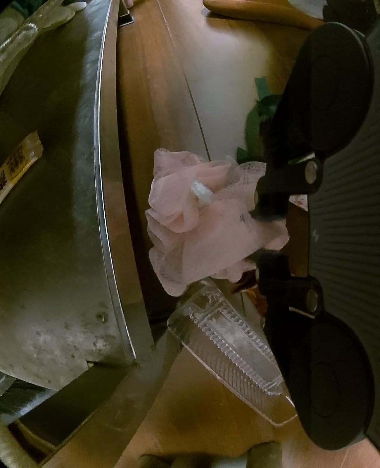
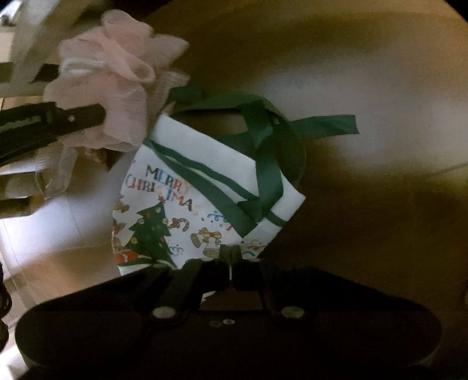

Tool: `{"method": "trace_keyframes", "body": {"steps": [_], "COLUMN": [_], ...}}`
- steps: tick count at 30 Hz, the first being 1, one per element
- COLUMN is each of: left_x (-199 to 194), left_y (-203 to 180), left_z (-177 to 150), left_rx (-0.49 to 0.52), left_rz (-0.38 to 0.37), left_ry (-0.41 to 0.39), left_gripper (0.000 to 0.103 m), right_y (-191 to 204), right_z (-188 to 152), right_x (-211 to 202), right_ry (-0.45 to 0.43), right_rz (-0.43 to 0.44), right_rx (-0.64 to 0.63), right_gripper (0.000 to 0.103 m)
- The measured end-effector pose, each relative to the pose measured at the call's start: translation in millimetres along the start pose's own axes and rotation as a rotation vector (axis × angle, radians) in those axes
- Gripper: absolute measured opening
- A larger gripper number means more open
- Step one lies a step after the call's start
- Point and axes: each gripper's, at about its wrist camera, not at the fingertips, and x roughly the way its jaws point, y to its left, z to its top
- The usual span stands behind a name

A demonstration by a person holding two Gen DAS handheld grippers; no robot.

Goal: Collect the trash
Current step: 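Grasp pink mesh bag with left tool while right tool grasps Merry Christmas gift bag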

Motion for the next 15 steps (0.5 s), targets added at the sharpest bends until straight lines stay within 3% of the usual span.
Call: {"method": "trace_keyframes", "body": {"steps": [10, 15], "left_x": [-41, -75], "left_y": [19, 18], "left_z": [-20, -35], "left_rx": [-0.008, -0.001], "left_rz": [-0.052, -0.071], "left_ry": [-0.021, -0.020], "left_gripper": [0.008, 0.007], "right_y": [2, 31], "right_z": [7, 1], "right_x": [-62, -100], "right_ry": [-0.115, -0.186], "right_rz": [-0.062, -0.120], "right_rx": [-0.150, -0.297], "right_gripper": [0.001, 0.001]}}
